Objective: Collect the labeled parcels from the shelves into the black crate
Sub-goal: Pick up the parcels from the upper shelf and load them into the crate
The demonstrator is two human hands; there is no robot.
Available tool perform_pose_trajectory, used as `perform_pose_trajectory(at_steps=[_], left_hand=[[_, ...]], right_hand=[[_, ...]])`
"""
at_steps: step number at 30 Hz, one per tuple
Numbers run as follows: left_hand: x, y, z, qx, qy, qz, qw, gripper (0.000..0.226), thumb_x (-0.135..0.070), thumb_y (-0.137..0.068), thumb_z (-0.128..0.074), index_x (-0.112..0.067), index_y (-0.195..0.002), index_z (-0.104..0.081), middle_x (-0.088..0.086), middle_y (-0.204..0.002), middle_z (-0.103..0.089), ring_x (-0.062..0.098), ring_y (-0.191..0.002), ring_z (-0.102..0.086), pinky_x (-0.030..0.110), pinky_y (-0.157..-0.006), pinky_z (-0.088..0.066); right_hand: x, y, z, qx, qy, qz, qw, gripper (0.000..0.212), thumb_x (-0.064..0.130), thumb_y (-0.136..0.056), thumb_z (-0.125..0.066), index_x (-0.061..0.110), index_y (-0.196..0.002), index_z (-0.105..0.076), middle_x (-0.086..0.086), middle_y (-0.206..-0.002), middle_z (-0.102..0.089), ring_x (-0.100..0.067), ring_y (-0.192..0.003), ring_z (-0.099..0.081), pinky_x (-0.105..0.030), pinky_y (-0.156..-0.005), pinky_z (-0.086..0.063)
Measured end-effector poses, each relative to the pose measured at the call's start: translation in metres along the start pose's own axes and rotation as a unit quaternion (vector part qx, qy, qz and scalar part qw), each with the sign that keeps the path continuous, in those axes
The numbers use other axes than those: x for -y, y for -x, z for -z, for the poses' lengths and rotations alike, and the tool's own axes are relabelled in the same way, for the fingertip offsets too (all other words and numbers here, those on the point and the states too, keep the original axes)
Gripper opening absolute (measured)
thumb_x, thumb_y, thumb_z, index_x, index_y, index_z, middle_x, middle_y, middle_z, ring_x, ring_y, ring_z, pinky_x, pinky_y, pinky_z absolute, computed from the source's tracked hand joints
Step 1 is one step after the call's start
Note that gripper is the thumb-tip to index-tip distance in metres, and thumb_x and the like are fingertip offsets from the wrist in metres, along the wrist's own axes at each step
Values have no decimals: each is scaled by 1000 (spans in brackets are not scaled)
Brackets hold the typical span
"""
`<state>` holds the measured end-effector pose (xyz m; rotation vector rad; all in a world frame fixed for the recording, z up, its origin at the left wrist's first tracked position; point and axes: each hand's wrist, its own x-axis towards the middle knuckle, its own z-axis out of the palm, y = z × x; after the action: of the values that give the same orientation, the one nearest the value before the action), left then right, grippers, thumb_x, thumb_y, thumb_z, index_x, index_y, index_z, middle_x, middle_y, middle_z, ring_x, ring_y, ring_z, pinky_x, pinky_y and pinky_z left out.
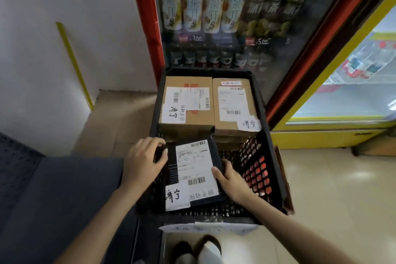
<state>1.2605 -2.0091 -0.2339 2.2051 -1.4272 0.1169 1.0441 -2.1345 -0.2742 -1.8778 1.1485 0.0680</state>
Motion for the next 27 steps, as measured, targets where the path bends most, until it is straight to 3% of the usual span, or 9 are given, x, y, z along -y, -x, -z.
perform_pose_trajectory(at_steps=[7, 11, 19, 23, 27], left_hand=[[6, -23, -13, -8, 32, -2, 999, 22, -31, -84, -49, -16, -90, -63, -4, -86, -63, 19, -80, -57, 35, -69, -44], [12, -23, -23, -1, 9, -32, 999, 17, -25, -84, -53, -13, -89, -65, -1, -84, -63, 19, -79, -55, 28, -74, -36], [14, -23, -26, 2, -2, -48, 999, 14, -21, -84, -57, -10, -89, -66, 1, -84, -63, 20, -80, -56, 31, -79, -38], [13, -23, -26, 5, -9, -47, 999, 14, -21, -84, -57, -11, -89, -66, 1, -84, -63, 21, -81, -56, 31, -80, -38], [12, -23, -27, -1, -14, -55, 998, 14, -20, -83, -58, -11, -89, -66, 1, -84, -63, 20, -81, -57, 31, -82, -37]], right_hand=[[-13, -42, -24, 49, 2, -63, 997, 61, 50, -97, -36, 7, -140, -25, -14, -133, -53, -31, -120, -52, -34, -95, -41], [-24, -62, -50, 81, -15, -100, 992, 50, 46, -98, -40, 5, -125, -32, -15, -130, -53, -32, -119, -51, -31, -89, -39], [-45, -84, -89, 142, 41, -136, 980, 62, 40, -101, -33, -2, -140, -11, -23, -139, -44, -38, -122, -48, -38, -91, -39], [-51, -93, -96, 129, 76, -125, 981, 45, 31, -101, -37, 0, -130, -24, -22, -132, -50, -37, -114, -54, -35, -81, -41], [-51, -95, -94, 132, 106, -118, 978, 43, 30, -100, -40, 0, -129, -27, -22, -132, -49, -38, -116, -52, -37, -86, -41]])
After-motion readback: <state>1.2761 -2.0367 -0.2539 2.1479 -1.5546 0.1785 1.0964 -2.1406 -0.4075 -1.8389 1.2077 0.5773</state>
